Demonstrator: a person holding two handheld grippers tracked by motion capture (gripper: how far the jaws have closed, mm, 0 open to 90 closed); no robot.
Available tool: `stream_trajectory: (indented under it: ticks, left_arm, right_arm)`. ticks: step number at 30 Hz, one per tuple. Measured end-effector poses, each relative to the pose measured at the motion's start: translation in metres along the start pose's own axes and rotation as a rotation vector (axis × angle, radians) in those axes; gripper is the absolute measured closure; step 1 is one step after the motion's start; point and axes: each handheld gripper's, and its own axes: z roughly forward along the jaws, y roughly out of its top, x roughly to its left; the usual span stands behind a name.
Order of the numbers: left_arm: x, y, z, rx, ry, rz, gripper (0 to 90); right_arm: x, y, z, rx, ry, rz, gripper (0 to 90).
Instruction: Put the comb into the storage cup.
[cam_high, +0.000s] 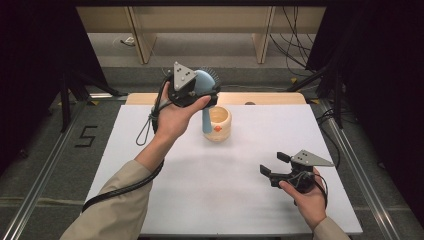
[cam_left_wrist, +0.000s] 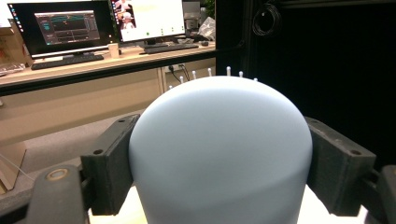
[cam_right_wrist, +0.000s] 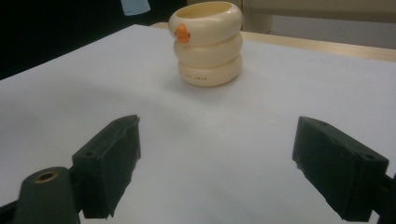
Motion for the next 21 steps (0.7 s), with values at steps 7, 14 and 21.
stream_trajectory:
  ticks: [7,14,21]
  left_arm:
    - [-0.0013,-0.0013,0.0002,-0.012,-0.001,-0.002,19.3]
    - [0.0001,-0.0013,0.0027,-0.023,0.008,0.011,19.4]
    - [-0.0012,-0.0013,0.0047,-0.026,0.002,0.005,19.3]
  right_arm:
    - [0.0000,0.0000,0.0000,-0.001,0.000,0.000,16.1]
    - [0.0000,-0.0001,0.0000,0.000,0.000,0.003,16.1]
    - [-0.0001,-0.0001,-0.0002,-0.001,0.000,0.001,16.1]
